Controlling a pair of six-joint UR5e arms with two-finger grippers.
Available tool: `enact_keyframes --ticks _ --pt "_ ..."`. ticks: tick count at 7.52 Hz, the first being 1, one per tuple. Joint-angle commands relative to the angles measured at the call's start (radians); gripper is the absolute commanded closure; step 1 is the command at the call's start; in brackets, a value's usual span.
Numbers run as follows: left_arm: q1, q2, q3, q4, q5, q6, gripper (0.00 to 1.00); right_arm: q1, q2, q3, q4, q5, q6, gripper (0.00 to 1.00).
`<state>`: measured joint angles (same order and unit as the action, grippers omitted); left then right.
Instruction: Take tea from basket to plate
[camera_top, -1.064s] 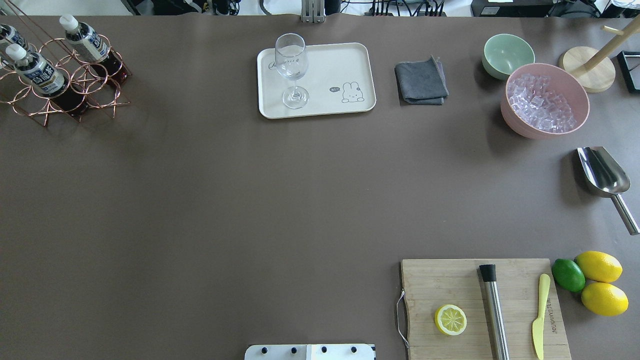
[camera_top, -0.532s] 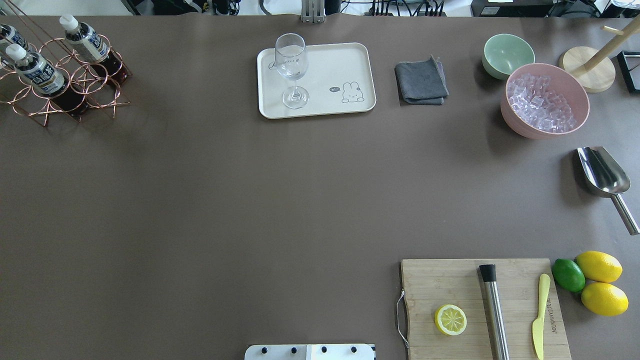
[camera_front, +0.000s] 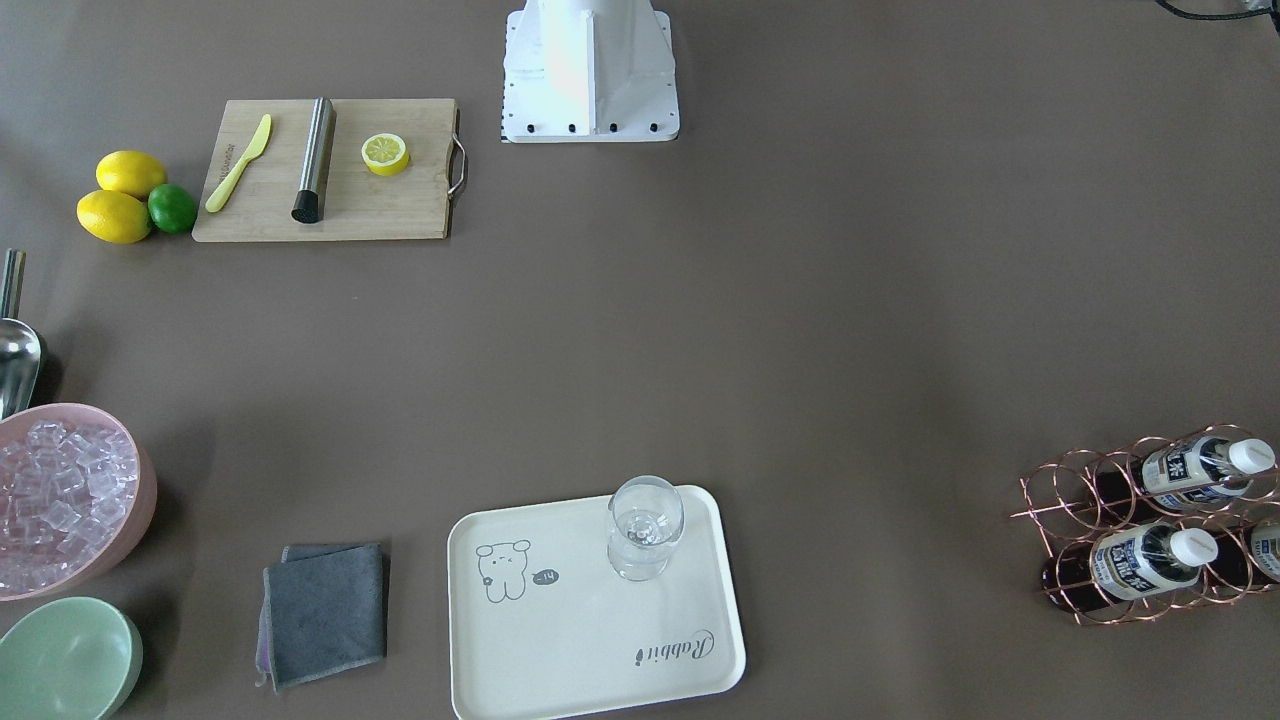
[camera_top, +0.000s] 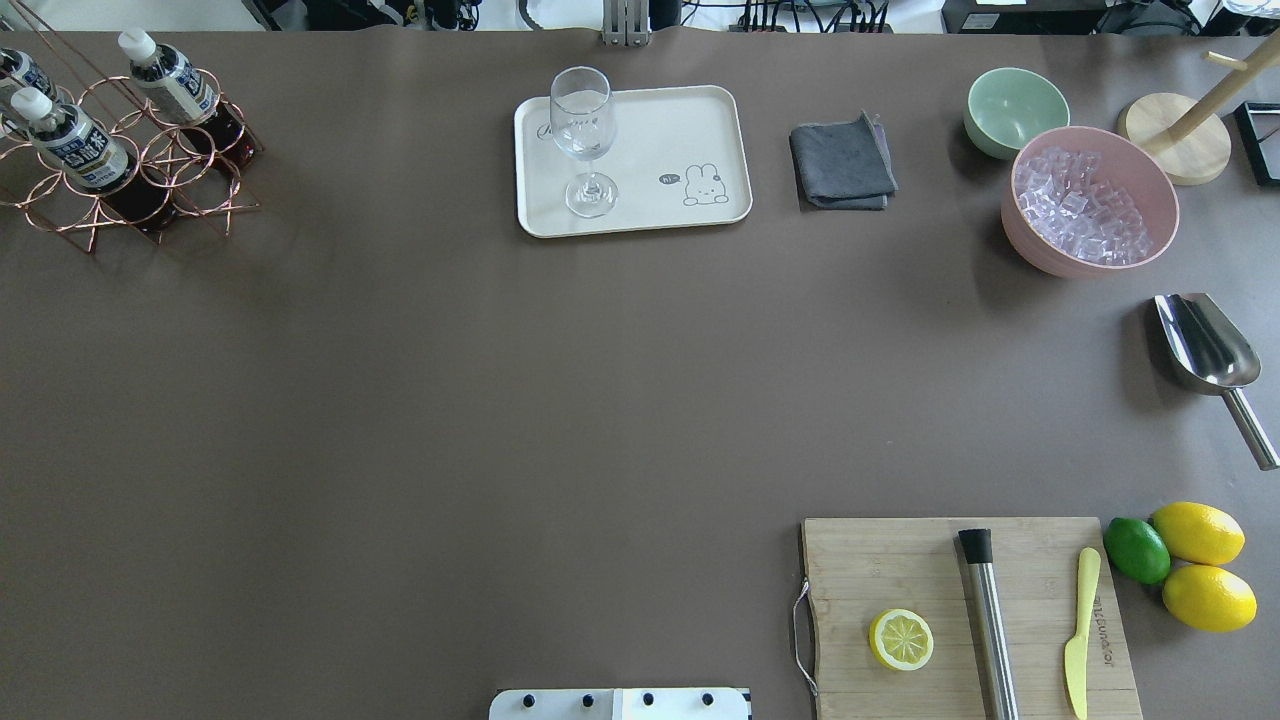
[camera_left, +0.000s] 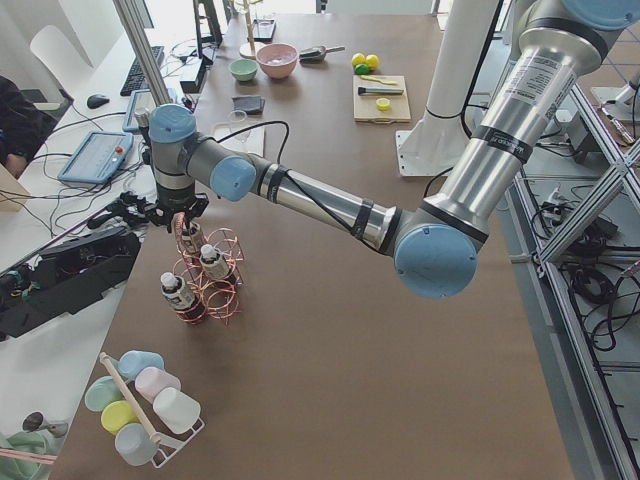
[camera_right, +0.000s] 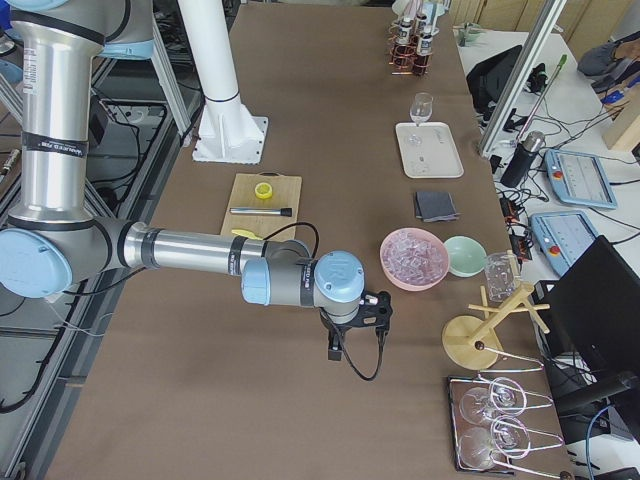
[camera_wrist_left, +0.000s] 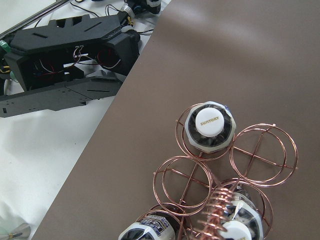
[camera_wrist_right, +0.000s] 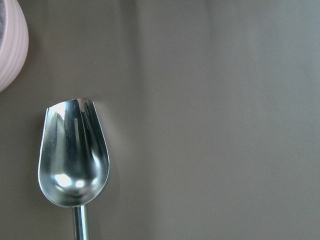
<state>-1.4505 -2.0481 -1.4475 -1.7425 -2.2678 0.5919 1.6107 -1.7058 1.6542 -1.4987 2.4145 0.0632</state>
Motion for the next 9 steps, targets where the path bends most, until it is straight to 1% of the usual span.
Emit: enact_keyframes --ticks 1,3,4,5,7,8,9 --pt "-0.001 0.002 0.007 0.001 0.002 -0.001 1.00 0.000 0.000 0.001 0.000 0.000 -0.002 0.00" --pt "-0.011 -0.003 -0.005 0.012 0.001 -0.001 1.00 0.000 0.000 -0.001 0.000 0.000 -0.002 0.00" --pt "-0.028 -0.003 -0.028 0.029 -0.009 0.002 1.00 0.000 0.000 -0.001 0.000 -0.002 -0.002 0.00" --pt "-0.040 -0.004 -0.087 0.107 -0.010 0.003 1.00 0.000 0.000 -0.001 0.000 0.000 -0.002 0.00" --pt "-0.039 -0.001 -0.293 0.344 -0.006 0.005 1.00 0.000 0.000 0.001 0.000 -0.002 -0.002 0.00" --pt "-0.041 -0.003 -0.341 0.392 -0.006 0.017 1.00 0.000 0.000 0.001 0.000 0.000 -0.002 0.00" --pt "-0.041 -0.003 -0.361 0.396 -0.006 0.037 1.00 0.000 0.000 0.001 0.000 0.000 -0.002 0.00"
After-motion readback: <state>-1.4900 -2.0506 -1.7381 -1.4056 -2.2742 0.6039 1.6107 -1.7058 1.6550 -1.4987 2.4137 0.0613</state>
